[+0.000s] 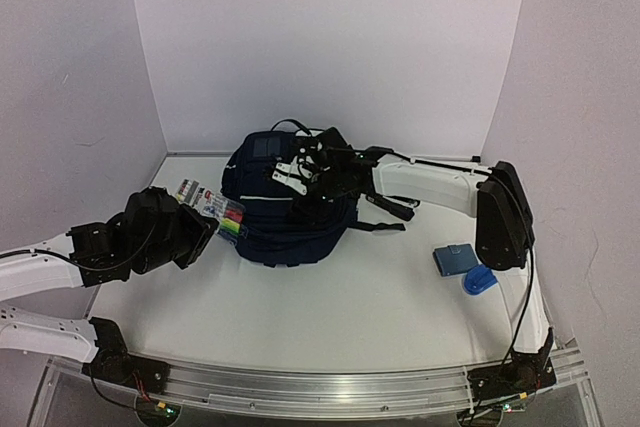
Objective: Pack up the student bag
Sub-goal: Place the stationery in the student bag.
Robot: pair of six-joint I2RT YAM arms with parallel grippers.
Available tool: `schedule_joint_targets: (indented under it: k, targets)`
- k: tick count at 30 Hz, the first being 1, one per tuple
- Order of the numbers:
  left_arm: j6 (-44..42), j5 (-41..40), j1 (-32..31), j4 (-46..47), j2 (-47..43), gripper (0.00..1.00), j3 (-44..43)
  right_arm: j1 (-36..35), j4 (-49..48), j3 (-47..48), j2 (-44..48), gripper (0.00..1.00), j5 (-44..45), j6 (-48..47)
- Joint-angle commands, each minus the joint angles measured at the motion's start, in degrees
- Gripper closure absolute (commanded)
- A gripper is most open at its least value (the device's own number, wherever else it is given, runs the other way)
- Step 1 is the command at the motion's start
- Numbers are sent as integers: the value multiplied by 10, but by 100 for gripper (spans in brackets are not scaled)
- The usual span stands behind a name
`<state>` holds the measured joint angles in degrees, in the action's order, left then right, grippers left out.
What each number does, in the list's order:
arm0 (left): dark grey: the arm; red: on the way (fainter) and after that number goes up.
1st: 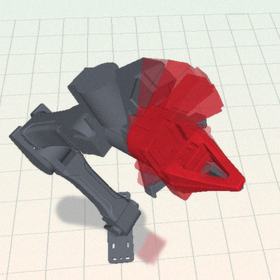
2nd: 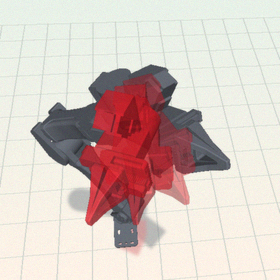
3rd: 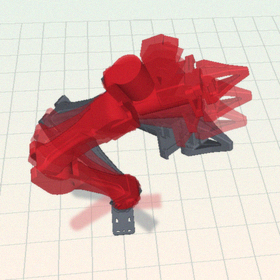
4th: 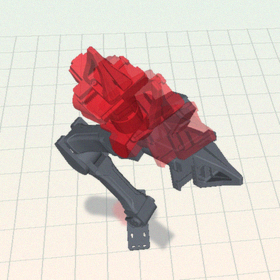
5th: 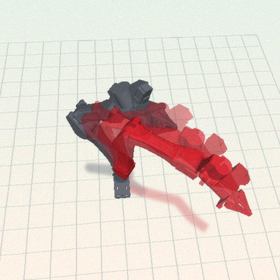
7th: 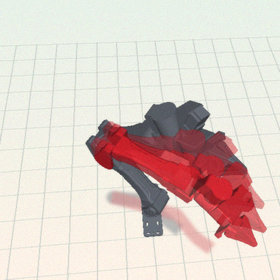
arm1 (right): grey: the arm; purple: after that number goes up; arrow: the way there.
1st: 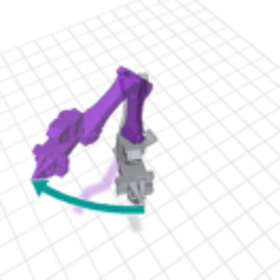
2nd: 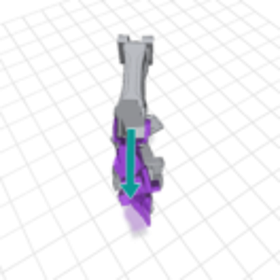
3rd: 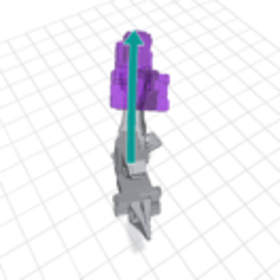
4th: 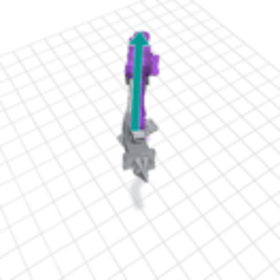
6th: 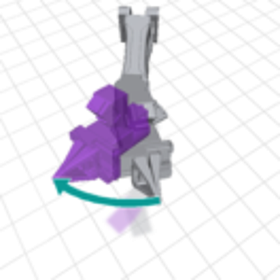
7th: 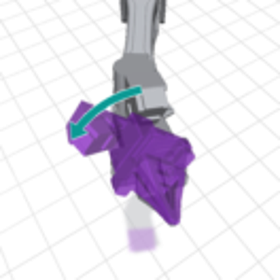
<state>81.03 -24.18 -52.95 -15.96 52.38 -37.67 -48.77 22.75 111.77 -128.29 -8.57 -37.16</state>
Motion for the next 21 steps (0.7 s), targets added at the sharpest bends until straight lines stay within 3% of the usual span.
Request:
schedule_joint_targets:
  k: [1, 10, 21]
  targets:
    - [-3, -5, -3, 41, -11, 100, 1, 0, 4, 17, 8, 23, 21, -5]
    - [-6, -2, -5, 41, -8, 100, -6, 1, -1, 27, -43, 33, 78, -30]
    - [6, 15, -12, 62, 0, 100, 10, 1, 0, 81, -4, 84, 73, 0]
